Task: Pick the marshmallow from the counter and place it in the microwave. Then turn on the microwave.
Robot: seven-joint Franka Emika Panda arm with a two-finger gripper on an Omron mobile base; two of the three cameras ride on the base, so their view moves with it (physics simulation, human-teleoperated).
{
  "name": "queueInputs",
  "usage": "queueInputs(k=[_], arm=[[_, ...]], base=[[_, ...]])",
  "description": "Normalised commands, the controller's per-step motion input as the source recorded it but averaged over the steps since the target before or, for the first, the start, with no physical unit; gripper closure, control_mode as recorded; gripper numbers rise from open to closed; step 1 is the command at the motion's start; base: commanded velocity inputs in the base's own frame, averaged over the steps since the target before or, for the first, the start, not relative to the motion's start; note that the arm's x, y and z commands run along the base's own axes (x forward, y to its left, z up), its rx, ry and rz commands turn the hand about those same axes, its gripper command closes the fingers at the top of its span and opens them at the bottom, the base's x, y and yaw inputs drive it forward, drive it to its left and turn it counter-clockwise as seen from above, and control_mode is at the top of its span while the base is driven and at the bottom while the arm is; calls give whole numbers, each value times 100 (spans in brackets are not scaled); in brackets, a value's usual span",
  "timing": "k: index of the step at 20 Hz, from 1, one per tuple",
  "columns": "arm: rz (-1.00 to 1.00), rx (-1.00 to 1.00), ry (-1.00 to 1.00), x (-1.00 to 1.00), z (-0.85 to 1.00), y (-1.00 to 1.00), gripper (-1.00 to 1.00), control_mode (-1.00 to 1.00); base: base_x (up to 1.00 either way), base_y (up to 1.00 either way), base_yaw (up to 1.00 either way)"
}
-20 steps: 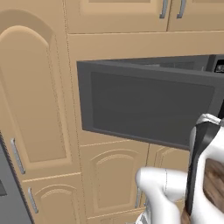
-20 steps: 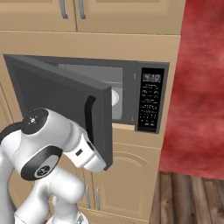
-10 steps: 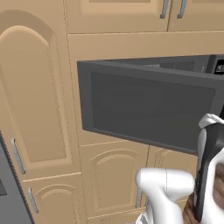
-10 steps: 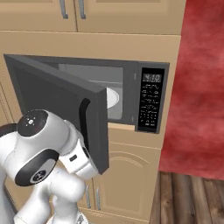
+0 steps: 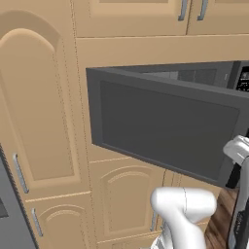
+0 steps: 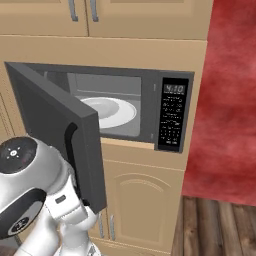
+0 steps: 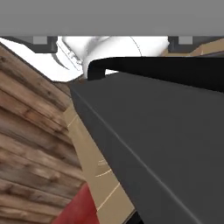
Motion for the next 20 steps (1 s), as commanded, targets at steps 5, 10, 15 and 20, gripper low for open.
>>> queueInputs(k=[5, 10, 15, 20], arm=[[-8, -10, -43, -45, 10, 0, -100, -100], [-12, -13, -50, -34, 5, 0, -100, -100], [-1, -5, -34, -26, 0, -5, -100, -100], [20, 0, -15, 2, -1, -21, -100, -100]], base=[[0, 0, 0], [0, 0, 0], [0, 0, 0], [0, 0, 0]])
